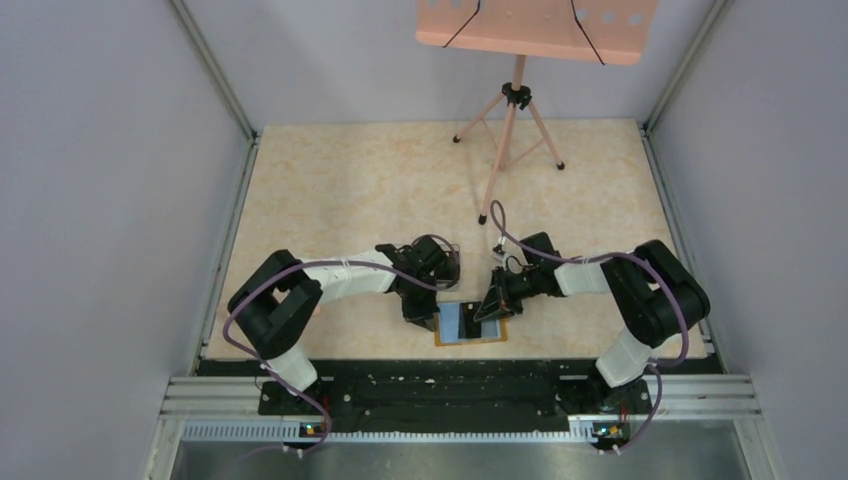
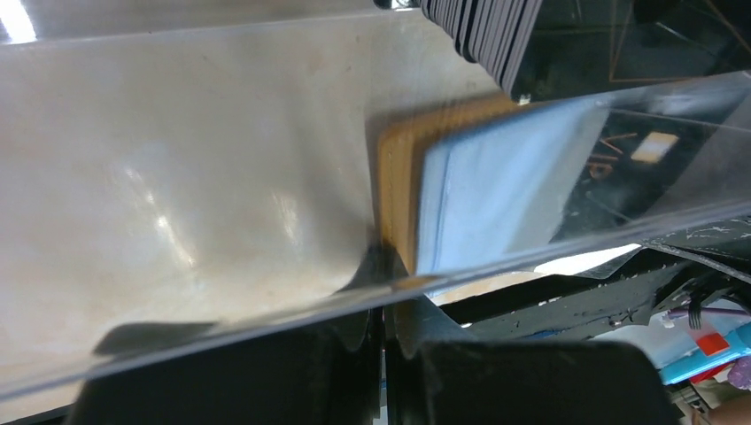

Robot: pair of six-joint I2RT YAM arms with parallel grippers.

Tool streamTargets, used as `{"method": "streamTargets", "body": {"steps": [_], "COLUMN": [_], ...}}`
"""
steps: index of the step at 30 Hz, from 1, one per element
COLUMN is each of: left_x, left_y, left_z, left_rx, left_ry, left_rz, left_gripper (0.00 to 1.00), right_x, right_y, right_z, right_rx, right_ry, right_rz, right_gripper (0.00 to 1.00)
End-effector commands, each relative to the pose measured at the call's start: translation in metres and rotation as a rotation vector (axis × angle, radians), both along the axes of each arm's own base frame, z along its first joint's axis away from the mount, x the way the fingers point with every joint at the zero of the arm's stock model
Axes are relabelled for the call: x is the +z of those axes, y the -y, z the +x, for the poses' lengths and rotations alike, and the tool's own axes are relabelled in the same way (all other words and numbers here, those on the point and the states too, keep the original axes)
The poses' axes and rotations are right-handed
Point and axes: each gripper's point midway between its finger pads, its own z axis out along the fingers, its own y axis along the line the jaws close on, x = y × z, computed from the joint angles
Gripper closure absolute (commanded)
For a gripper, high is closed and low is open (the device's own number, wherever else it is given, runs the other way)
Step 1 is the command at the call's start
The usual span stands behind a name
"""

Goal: Put the credit cards into the card holder
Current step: Insert the credit card into the card holder.

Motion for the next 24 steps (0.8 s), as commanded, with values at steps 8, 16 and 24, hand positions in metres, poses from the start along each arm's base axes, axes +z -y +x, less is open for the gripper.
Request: {"method": "streamTargets", "body": {"steps": [8, 16, 24], "left_x": [-0.011, -0.011, -0.009], "left_y": [-0.008, -0.007, 0.0], "left_z": [0.013, 0.012, 0.014], "left_rx": [-0.028, -0.034, -0.062], "left_ry": [0.049, 0.046, 0.055], "left_rz": [0.092, 0.098, 0.082], "left_gripper": [1.0, 1.0, 1.0], "right_x": [-0.015, -0.018, -0.007], "right_y": [-0.012, -0.002, 0.005], "right_z": [-0.007, -0.003, 0.002], "right_rx": [0.069, 0.087, 0.078], "right_ry": [-0.018, 0.031, 0.123], "right_rz": [-0.045, -0.189, -0.279], "right_gripper": [1.0, 0.85, 0.53]}}
